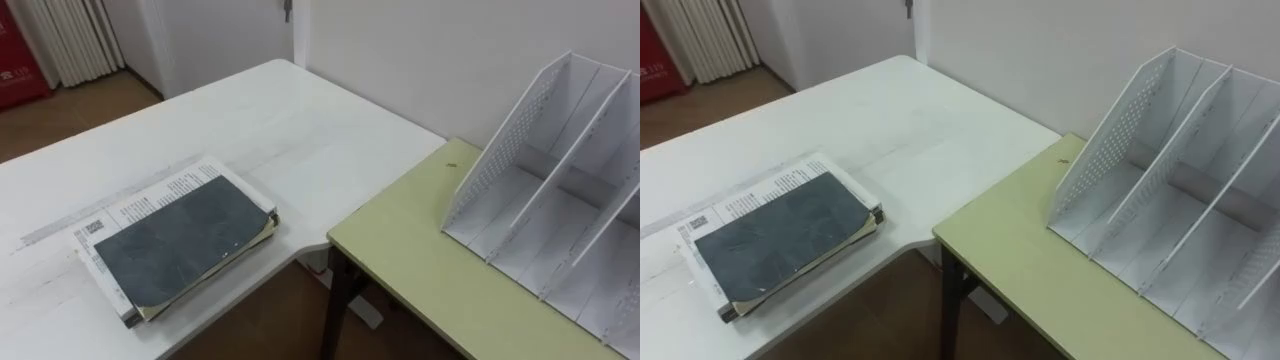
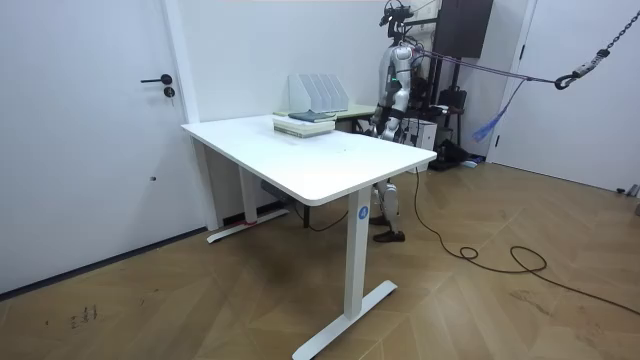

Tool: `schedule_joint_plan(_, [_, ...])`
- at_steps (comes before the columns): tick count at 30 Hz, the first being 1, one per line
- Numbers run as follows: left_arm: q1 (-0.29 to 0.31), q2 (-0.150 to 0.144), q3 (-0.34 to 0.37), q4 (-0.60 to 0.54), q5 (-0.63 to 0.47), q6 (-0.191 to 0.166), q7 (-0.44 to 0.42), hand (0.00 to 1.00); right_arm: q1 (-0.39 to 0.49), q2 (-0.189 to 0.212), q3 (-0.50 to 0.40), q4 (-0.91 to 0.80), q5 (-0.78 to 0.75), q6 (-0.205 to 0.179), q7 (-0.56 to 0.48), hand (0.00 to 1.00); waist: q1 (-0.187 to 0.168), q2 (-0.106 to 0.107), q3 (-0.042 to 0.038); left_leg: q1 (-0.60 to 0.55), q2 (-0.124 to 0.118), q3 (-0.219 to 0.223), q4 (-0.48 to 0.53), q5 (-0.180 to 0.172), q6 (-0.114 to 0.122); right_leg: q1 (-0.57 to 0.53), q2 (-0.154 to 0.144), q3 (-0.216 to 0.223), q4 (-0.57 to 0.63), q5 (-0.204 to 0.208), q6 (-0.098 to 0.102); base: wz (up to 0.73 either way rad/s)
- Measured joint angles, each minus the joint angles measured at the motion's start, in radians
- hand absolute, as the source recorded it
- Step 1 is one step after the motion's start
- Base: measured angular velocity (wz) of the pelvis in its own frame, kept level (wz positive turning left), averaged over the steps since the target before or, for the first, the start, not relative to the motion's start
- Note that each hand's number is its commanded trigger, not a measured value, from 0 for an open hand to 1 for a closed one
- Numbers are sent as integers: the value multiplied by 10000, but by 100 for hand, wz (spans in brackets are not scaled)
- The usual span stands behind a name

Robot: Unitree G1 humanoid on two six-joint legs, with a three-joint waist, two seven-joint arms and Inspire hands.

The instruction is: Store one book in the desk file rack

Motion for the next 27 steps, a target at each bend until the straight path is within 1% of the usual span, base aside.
schedule_joint_plan(13, [20, -23, 104, -2, 8, -9, -30, 0, -20, 15, -168, -1, -393, -84, 4, 0, 8, 5, -2, -5, 0, -8, -3, -1, 1, 5, 10, -20, 1, -1, 1, 0])
schedule_joint_plan(25, [46, -29, 58, -3, 13, -24, 44, 0, -14, 35, -172, -3, -293, -112, -105, 0, 0, 16, 3, 139, -3, -29, -89, -1, 3, 106, 11, -3, -5, -19, 18, 0])
schedule_joint_plan(27, [-24, -31, 56, -8, 110, -26, 45, 0, -17, 35, -153, 5, -157, -159, -116, 0, 5, 23, 2, 138, -9, -29, -86, -1, 3, 105, 8, -4, -4, -18, 19, 0])
